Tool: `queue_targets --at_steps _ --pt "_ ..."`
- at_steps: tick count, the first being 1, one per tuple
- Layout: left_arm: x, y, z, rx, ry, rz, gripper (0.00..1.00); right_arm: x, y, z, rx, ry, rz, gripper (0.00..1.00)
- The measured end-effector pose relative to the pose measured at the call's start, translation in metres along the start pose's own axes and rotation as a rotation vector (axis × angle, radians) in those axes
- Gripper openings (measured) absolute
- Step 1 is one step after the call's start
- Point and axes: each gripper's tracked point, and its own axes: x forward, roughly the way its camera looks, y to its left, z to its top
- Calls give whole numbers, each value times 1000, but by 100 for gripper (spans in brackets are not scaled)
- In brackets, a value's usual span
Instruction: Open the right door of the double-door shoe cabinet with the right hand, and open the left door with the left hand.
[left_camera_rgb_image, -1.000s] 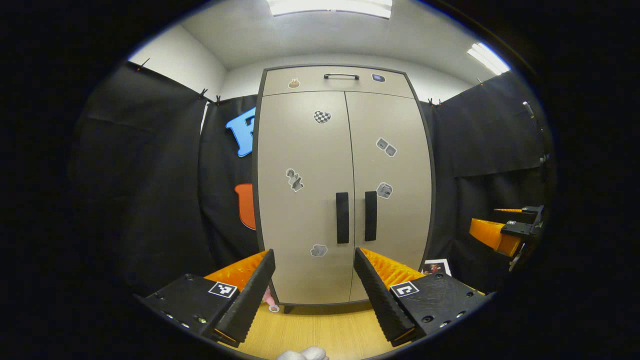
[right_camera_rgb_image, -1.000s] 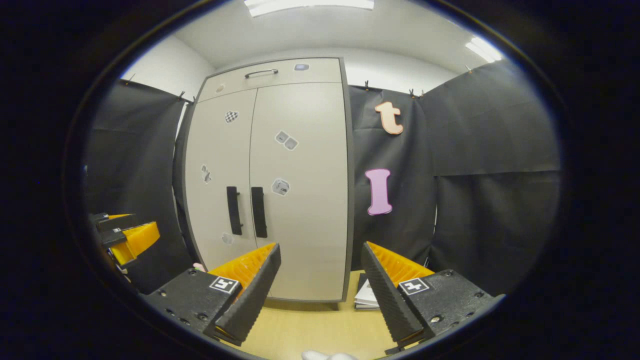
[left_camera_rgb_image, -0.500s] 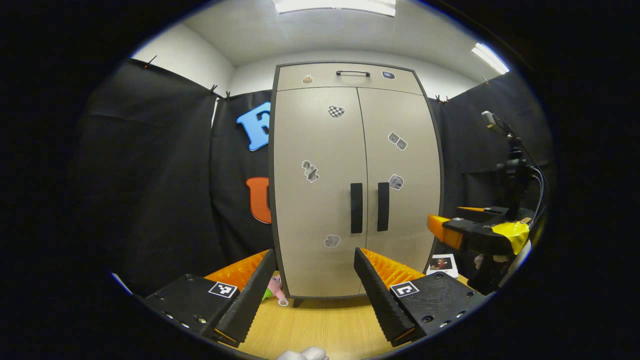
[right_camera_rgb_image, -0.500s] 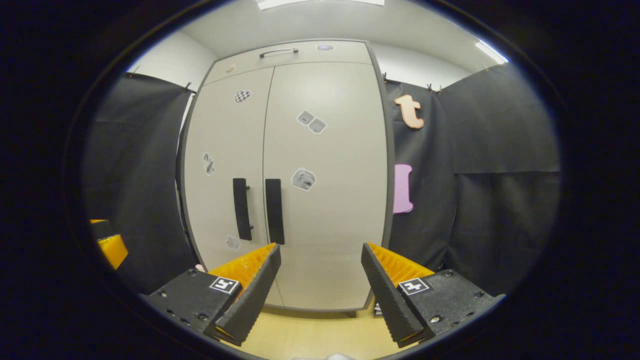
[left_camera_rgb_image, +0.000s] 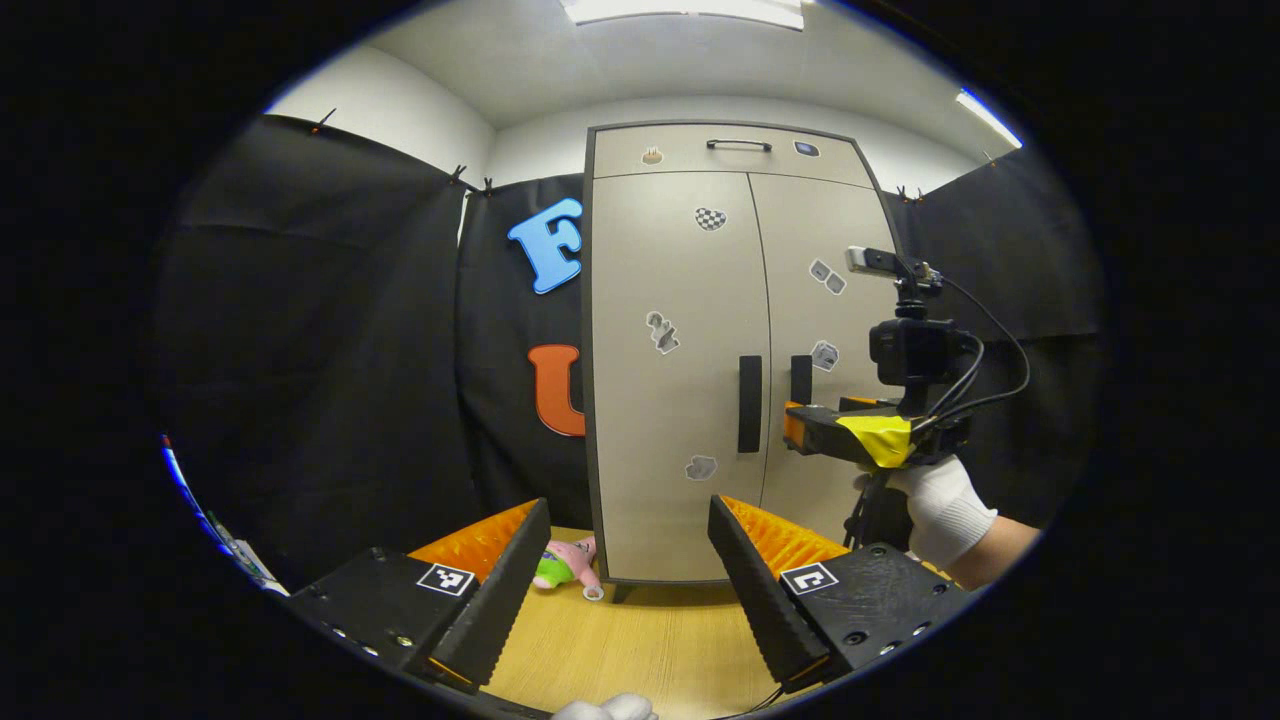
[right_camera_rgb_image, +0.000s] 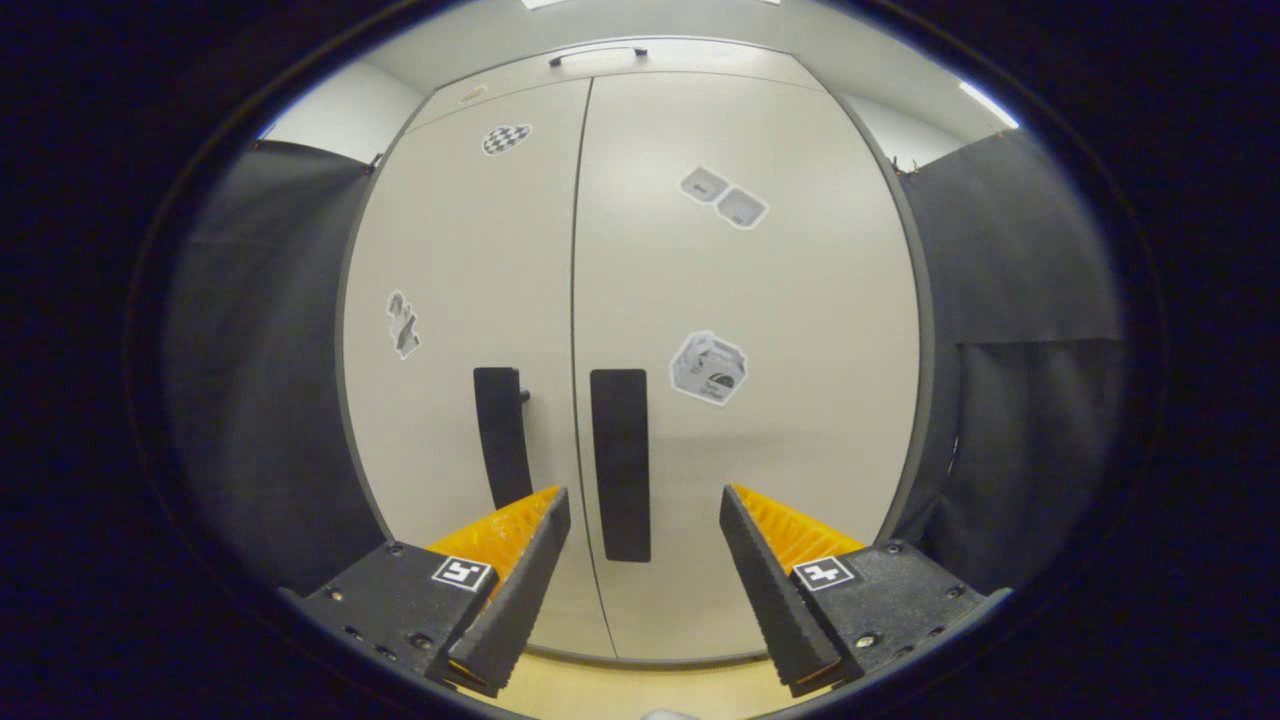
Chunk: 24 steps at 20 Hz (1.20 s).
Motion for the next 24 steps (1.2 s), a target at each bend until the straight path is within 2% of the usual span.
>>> queue_targets --at_steps 4,8,10,11,17,24 --pt "-2 6 -4 3 11 14 95 25 6 2 18 23 -20 82" --pt "-3 9 -7 -9 20 19 95 40 7 -5 29 66 -27 61" --pt "-4 11 -6 -9 16 23 95 43 8 -8 39 81 -28 54" --pt "-5 13 -5 -7 13 24 95 46 8 -11 40 88 -30 47" --pt "-8 14 -9 -13 22 21 95 45 6 -9 21 86 -50 35" --pt "-11 18 -9 -19 11 11 95 31 6 -9 9 98 -13 26"
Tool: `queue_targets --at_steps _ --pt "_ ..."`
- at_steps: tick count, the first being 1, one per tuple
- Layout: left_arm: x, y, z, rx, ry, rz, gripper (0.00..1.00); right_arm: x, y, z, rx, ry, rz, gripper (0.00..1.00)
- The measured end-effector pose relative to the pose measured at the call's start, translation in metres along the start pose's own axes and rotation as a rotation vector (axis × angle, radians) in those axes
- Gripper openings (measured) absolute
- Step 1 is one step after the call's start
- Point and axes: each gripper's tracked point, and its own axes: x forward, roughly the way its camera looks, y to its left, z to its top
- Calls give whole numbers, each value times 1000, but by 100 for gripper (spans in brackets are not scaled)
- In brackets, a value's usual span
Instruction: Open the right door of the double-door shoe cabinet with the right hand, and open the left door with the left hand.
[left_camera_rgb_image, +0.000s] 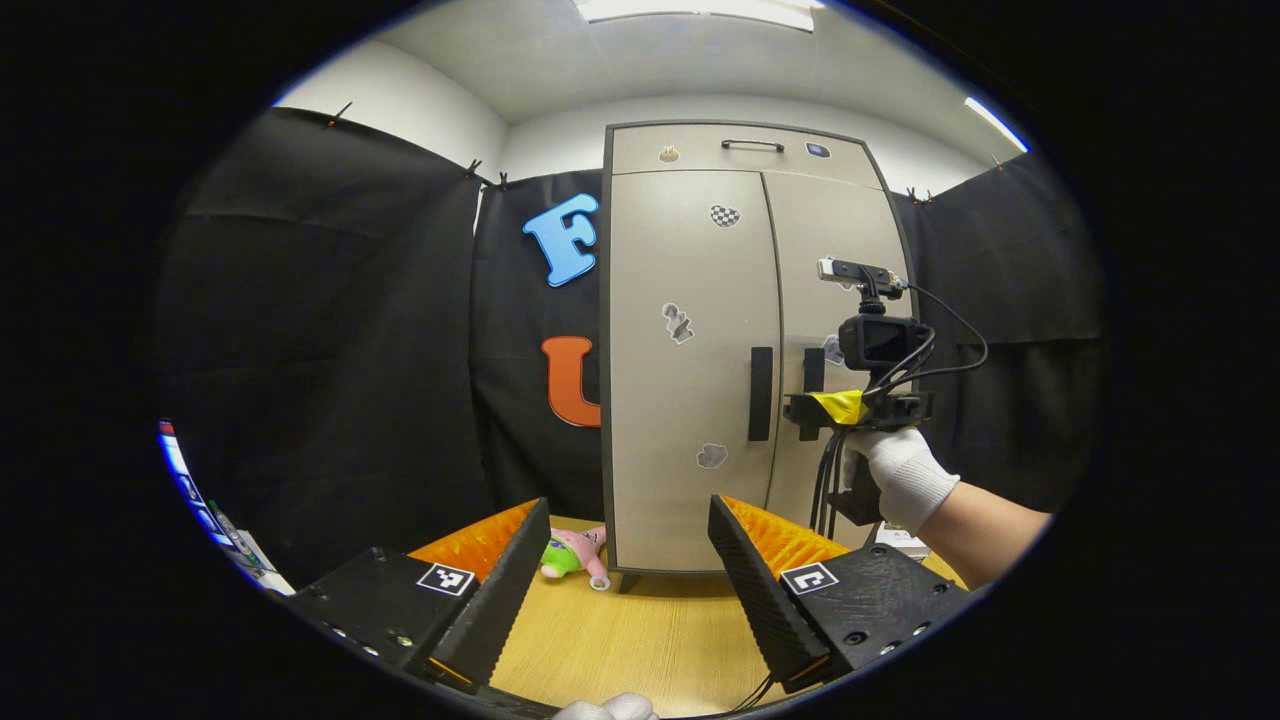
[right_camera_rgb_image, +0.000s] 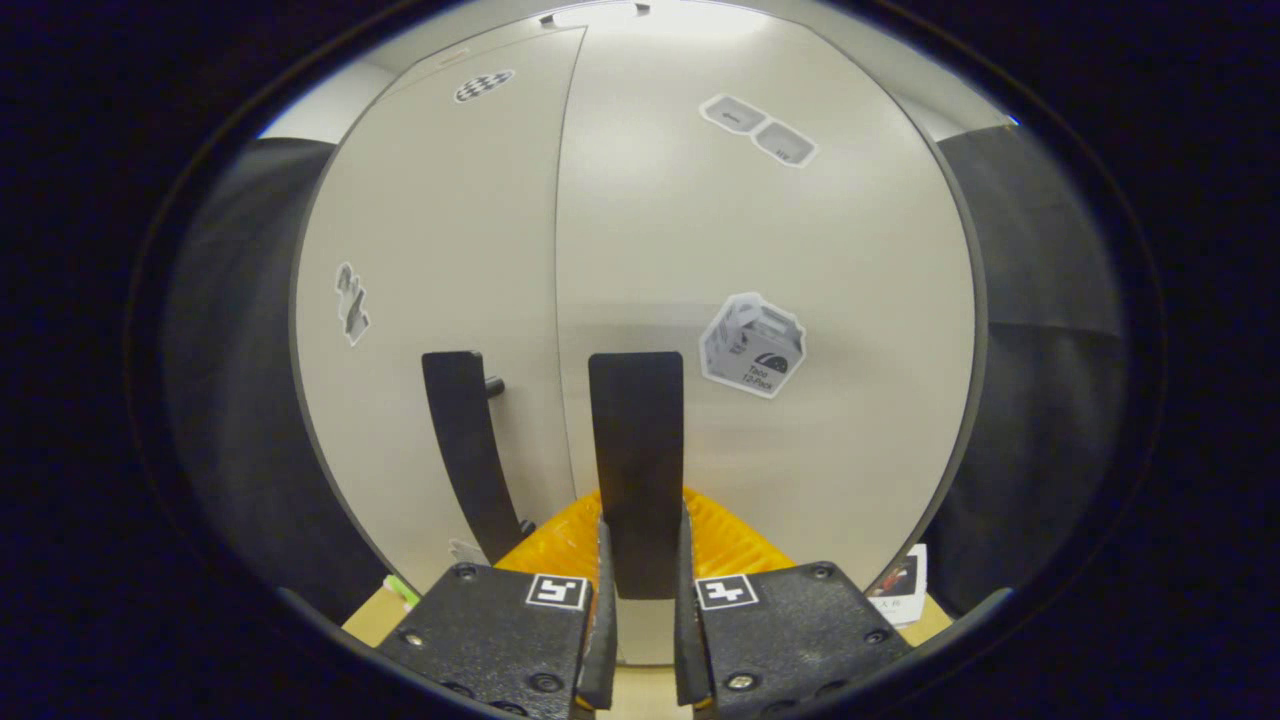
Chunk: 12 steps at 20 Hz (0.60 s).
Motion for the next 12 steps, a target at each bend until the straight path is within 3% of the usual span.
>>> queue_targets --at_steps 12 --pt "41 22 5 0 -25 -30 95 -71 -26 -14 6 5 52 24"
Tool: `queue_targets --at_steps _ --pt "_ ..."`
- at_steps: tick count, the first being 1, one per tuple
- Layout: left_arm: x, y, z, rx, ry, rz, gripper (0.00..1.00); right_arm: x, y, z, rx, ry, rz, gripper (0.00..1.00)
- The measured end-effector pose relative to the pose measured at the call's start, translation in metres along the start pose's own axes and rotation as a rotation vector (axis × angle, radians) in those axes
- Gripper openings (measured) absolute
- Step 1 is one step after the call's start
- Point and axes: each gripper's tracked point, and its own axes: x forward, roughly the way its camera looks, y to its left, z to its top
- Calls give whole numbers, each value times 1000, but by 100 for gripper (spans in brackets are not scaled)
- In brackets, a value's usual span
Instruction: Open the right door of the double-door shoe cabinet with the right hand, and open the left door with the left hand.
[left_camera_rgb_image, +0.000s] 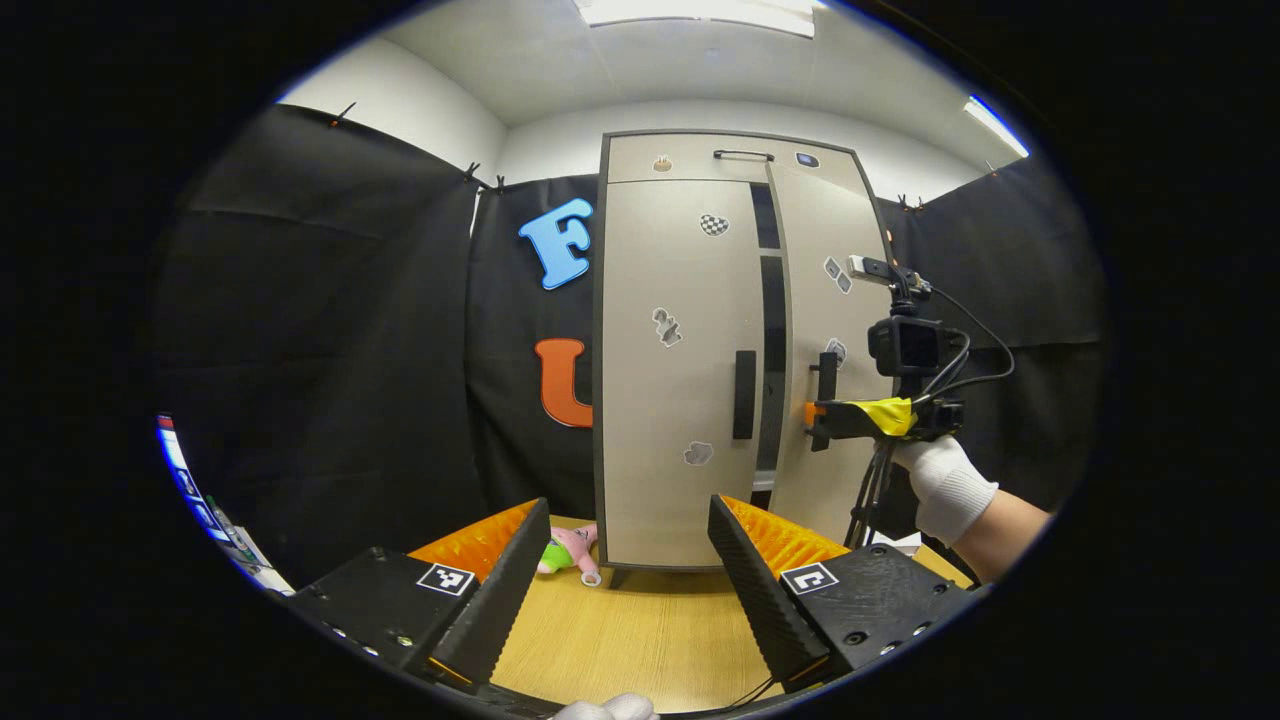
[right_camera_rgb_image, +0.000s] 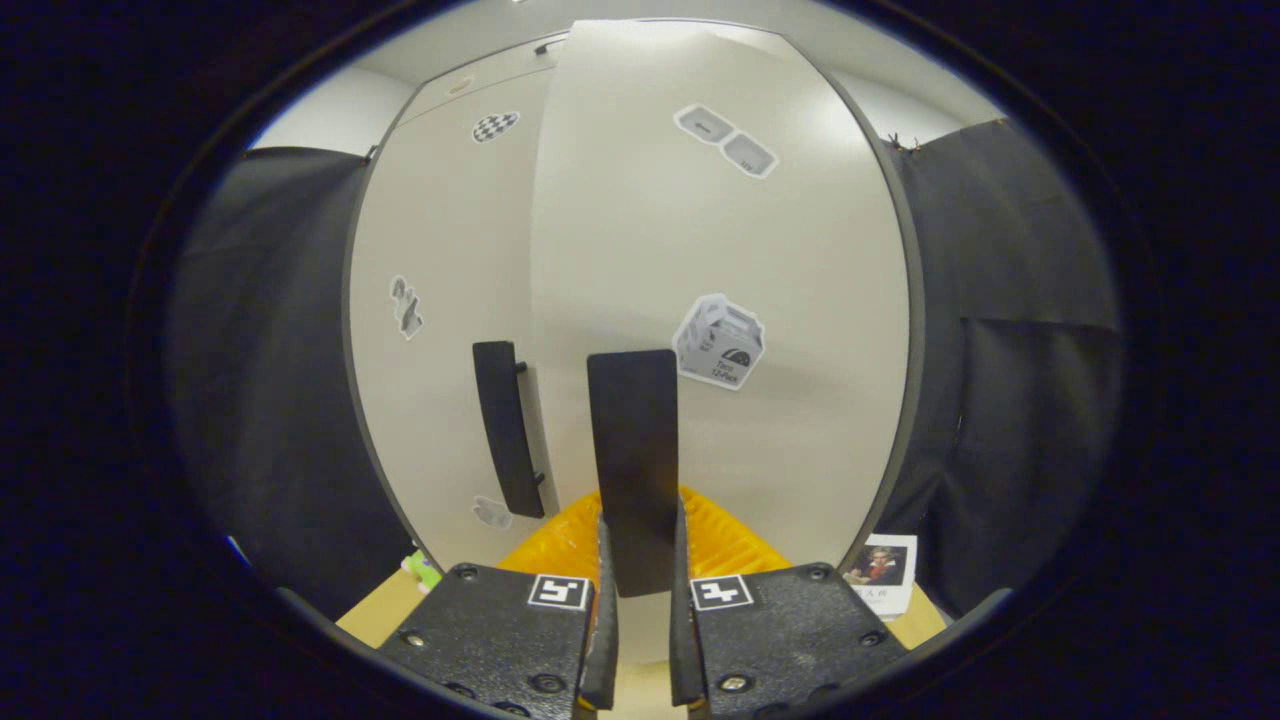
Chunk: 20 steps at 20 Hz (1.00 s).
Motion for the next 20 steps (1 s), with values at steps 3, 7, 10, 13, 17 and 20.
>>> queue_targets --at_steps 3,7,10,13,17,20 --pt "12 1 1 4 -9 -19 95 -18 -10 -2 -3 1 4 23" --pt "30 3 1 7 -17 -43 95 -38 -21 -5 -7 3 3 23" --pt "42 7 1 6 -19 -60 95 -55 -33 -8 -2 4 -2 22" --pt "59 12 1 14 -22 -80 95 -72 -49 -9 -12 -2 -12 21" --pt "78 18 2 22 -26 -111 95 -89 -71 -11 2 -2 -29 19" --pt "90 15 3 25 -29 -138 95 -99 -81 -11 -11 -6 -44 18"
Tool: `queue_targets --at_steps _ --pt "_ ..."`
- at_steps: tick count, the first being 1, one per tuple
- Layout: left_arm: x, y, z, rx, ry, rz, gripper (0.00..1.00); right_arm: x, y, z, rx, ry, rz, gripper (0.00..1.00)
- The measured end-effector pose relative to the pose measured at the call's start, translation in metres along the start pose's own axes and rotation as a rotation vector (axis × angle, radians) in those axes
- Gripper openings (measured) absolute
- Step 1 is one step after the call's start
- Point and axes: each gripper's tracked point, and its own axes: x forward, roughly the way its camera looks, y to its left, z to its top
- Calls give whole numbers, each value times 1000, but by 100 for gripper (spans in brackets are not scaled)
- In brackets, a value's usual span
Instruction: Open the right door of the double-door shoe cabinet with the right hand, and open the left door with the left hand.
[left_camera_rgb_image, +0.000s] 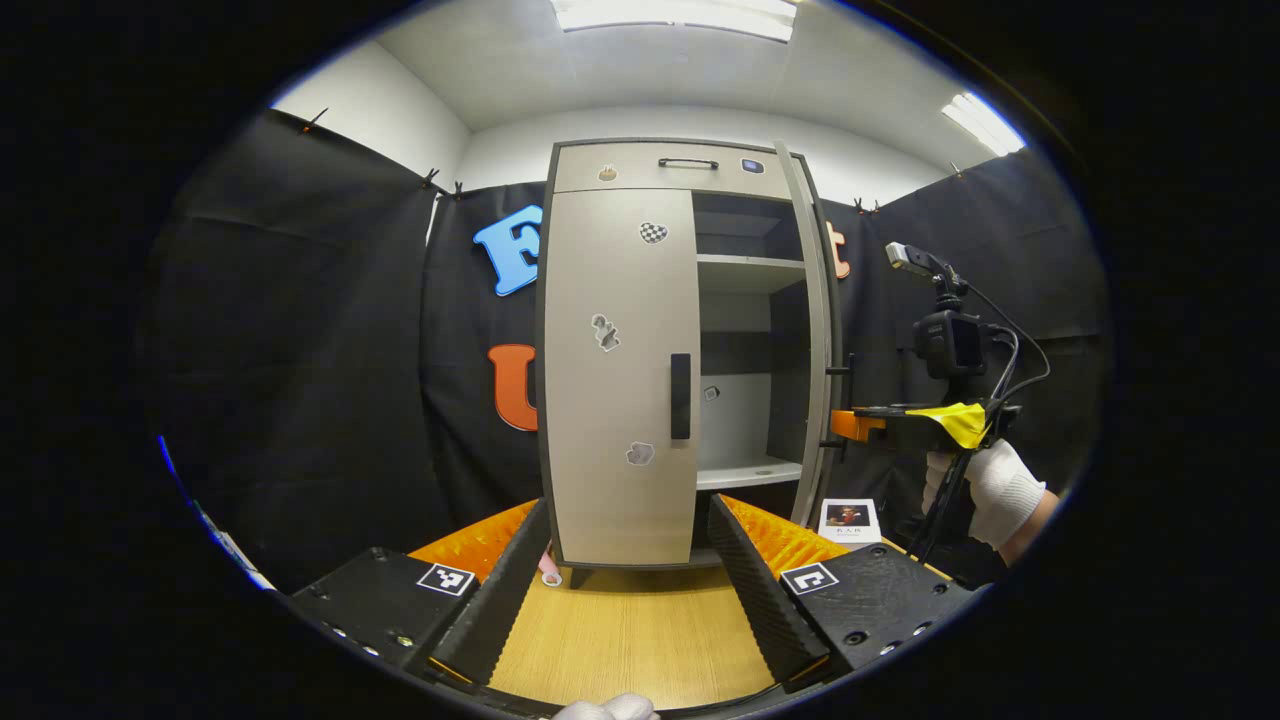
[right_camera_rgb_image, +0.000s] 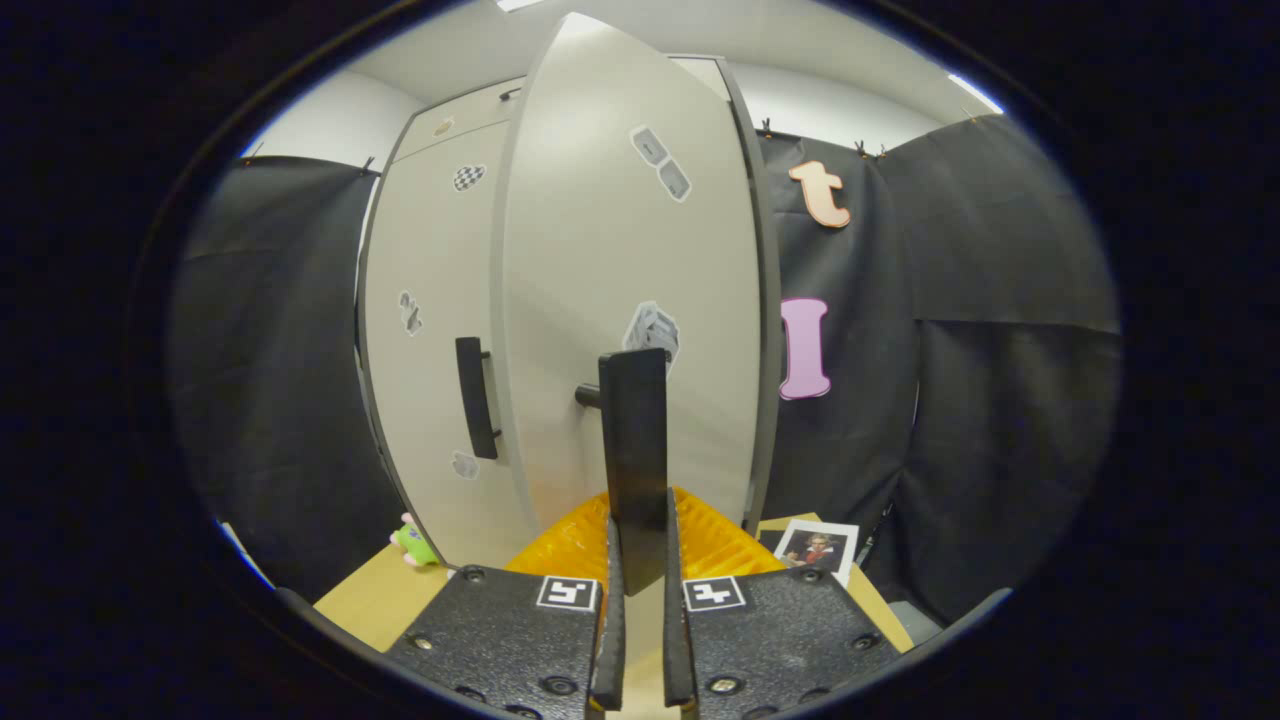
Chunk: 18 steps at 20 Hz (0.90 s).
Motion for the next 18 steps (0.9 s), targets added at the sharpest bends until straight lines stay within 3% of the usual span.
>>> queue_targets --at_steps 8,13,17,18 --pt "36 5 -1 -2 7 -68 95 -20 -38 -2 14 -16 -34 13" --pt "50 14 -2 1 6 -115 95 -29 -85 0 21 -25 -97 4" --pt "57 5 -10 7 9 -144 95 -27 -127 2 28 -21 -124 4" --pt "59 4 -11 6 9 -150 95 -27 -129 1 40 -17 -101 4"
